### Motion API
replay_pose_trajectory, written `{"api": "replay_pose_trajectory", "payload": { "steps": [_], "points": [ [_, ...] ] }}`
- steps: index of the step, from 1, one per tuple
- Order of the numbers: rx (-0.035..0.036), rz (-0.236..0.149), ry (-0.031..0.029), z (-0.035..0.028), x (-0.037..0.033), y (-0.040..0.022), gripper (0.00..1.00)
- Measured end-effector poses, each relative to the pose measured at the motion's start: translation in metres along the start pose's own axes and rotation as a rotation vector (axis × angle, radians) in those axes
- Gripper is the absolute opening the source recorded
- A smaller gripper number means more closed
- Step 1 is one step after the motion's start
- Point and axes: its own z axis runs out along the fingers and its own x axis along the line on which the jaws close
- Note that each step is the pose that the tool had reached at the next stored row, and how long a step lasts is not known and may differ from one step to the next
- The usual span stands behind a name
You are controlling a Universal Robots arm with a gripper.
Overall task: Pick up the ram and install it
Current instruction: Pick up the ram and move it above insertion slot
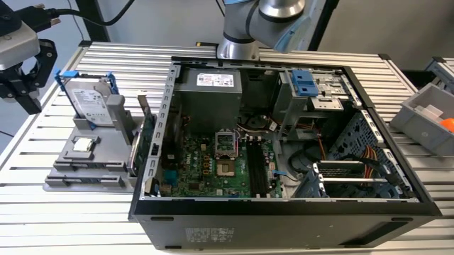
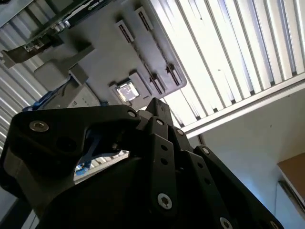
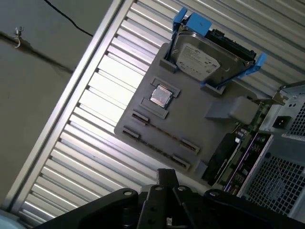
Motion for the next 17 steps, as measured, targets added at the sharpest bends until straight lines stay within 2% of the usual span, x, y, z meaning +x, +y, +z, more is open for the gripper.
{"api": "replay_pose_trajectory", "payload": {
  "steps": [17],
  "points": [
    [-0.0024,-0.161,0.0089,0.0001,0.0,0.0,0.0]
  ]
}}
